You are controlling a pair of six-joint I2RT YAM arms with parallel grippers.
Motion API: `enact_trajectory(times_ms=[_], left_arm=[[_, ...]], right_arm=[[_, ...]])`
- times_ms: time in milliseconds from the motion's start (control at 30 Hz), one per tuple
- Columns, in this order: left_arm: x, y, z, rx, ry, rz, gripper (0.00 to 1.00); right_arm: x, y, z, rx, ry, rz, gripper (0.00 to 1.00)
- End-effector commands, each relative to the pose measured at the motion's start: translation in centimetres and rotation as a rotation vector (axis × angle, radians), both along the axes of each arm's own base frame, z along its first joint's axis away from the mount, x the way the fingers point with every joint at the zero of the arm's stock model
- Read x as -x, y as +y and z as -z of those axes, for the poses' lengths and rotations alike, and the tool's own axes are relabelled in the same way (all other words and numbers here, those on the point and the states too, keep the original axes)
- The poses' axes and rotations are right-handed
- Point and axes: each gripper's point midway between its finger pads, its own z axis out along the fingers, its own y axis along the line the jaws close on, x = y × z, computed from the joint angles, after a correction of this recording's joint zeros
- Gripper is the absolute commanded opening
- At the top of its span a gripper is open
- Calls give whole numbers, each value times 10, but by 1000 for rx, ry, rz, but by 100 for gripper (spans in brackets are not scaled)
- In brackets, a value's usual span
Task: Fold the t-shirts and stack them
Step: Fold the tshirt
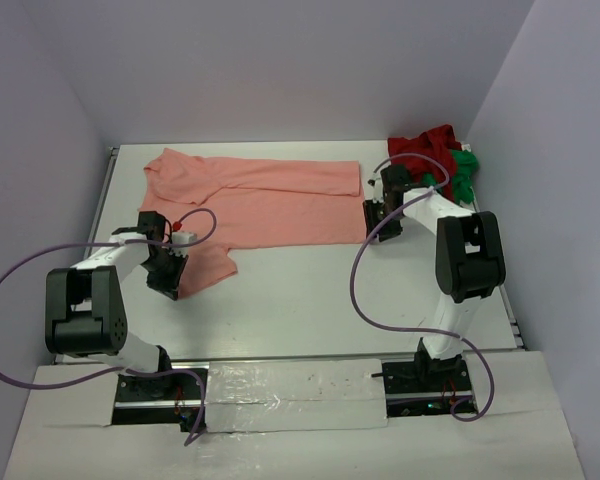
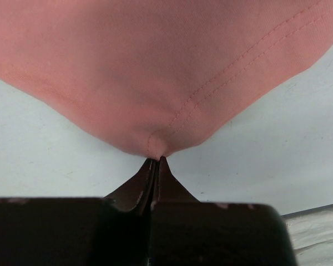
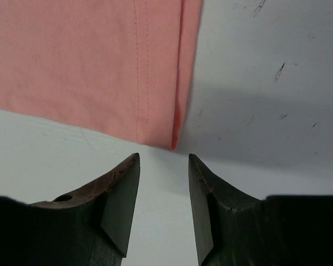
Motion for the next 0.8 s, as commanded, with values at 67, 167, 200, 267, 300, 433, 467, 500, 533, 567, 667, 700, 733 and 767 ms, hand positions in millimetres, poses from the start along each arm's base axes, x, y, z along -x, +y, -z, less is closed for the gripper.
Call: enact_trajectory(times_ms=[67,167,200,267,300,433,467,500,533,567,667,700,733,767], left_arm=[[-11,-4,-11,13,-64,7,0],[-11,-4,-12,16,-65,5,0],[-11,-4,-12,16,-67,7,0],[-11,-3,-13,15,-70,5,0],[-11,-4,-13,13,-70,7,0],[-10,-3,-14,12,-76,5,0],[-10,-2,-13,6,-76,4,0],[-10,-2,-13,6,-76,4,0],[-10,-2,-14,6,-76,2,0],[-10,-2,-14,6,-79,4,0],[-10,-2,-14,4,-76,2,0],[-11,-2,-14,5,-77,1,0],[-10,-2,-13,5,-74,2,0],[-10,-2,-13,3,-74,2,0]], right_arm=[[-4,5,-4,-21,-43,2,48],[-5,7,-3,-31,-54,-2,48],[-5,8,-3,-40,-58,-5,48],[-7,12,-3,-61,-73,-12,48],[-8,14,-4,-65,-79,-20,48],[-15,15,-3,-59,-116,-27,47],[-16,16,-3,-61,-119,-29,45],[-17,18,-3,-66,-127,-39,45],[-18,20,-4,-63,-137,-44,43],[-19,19,-5,-54,-144,-44,43],[-23,20,-7,-44,-171,-56,42],[-25,21,-9,-41,-176,-56,42],[-25,21,-9,-41,-174,-56,41],[-26,22,-9,-42,-173,-60,34]])
